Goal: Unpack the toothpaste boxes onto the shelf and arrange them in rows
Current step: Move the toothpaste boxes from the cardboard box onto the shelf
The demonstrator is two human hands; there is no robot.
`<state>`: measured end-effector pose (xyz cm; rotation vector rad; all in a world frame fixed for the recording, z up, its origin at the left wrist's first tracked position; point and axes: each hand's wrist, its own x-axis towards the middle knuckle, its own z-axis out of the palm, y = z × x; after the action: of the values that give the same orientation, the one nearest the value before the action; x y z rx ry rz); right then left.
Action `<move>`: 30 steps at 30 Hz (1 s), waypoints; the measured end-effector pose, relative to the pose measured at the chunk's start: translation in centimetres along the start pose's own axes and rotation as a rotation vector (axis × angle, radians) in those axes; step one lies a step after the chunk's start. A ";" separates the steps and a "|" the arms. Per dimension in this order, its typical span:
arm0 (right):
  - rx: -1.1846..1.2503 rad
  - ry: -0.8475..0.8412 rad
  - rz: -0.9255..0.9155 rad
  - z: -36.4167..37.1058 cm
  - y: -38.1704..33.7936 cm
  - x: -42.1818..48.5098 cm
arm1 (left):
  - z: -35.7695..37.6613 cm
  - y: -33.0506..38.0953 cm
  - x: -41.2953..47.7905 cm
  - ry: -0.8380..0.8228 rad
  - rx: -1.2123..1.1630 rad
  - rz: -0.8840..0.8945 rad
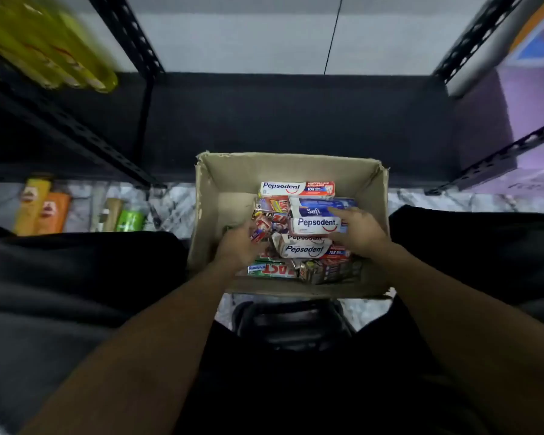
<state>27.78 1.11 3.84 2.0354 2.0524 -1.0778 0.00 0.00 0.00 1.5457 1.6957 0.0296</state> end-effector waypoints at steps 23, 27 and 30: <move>0.023 -0.037 -0.036 4.2 5.1 3.2 | 2.9 -6.1 5.8 0.014 -0.065 -0.251; 0.203 0.097 0.010 5.1 2.9 3.1 | 2.6 -6.0 5.2 -0.037 0.124 -0.275; 0.190 0.138 0.038 6.2 2.0 3.2 | 3.1 -6.1 4.8 -0.035 0.048 -0.265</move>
<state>26.53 0.48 -3.27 2.2892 2.0330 -1.1997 -2.82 0.99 -7.76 1.3359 1.8715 -0.1747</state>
